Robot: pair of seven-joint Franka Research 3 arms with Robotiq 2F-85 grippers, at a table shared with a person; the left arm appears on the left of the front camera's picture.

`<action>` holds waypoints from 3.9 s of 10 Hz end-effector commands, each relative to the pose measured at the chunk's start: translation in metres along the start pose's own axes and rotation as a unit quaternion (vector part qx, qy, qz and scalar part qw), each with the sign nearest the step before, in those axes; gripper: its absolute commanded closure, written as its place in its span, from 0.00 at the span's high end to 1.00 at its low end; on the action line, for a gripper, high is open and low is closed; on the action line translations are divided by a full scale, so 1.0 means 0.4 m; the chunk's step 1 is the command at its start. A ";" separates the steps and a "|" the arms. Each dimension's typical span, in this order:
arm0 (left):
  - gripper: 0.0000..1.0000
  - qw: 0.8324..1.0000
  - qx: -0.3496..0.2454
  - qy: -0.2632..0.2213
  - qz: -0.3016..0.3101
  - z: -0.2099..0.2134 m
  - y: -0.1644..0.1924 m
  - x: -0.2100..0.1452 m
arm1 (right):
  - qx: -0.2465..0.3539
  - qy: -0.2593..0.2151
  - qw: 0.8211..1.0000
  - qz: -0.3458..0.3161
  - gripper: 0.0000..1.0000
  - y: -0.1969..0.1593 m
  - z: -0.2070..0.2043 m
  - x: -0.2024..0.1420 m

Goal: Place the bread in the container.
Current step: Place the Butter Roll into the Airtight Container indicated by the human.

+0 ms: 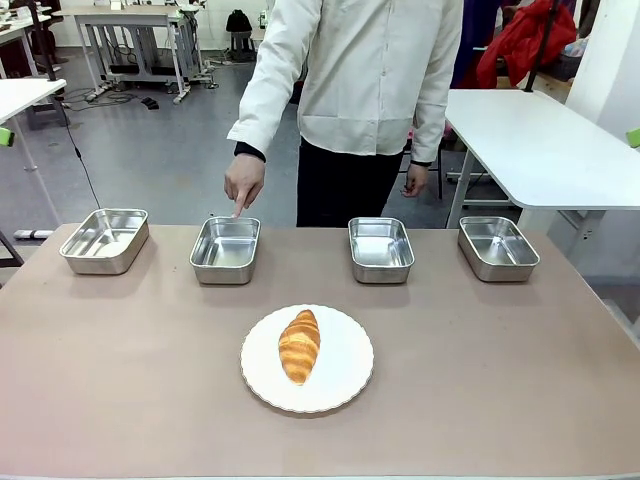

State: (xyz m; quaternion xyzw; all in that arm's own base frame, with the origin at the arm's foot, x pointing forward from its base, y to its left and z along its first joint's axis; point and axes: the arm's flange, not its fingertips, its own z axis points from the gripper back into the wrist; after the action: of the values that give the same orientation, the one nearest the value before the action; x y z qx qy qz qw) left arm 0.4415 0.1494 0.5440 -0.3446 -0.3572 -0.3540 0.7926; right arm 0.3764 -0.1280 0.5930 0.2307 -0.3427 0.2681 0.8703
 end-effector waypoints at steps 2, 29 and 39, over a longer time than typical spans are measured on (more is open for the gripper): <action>1.00 1.000 0.000 0.000 0.000 0.000 0.000 0.000 | 0.006 -0.010 1.000 0.004 1.00 -0.002 0.001 0.003; 1.00 0.875 0.233 0.283 0.315 -1.018 -0.670 0.058 | 0.006 -0.010 1.000 0.004 1.00 -0.002 0.001 0.003; 1.00 0.861 0.286 0.295 0.301 -1.210 -0.722 -0.051 | 0.006 -0.010 1.000 0.004 1.00 -0.002 0.001 0.003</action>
State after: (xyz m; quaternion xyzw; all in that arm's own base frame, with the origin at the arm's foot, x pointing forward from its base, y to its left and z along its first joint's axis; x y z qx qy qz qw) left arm 0.3517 -0.3645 0.3730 -0.0805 -0.0596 -0.0790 0.9918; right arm 0.3761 -0.1279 0.5930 0.2289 -0.3406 0.2677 0.8718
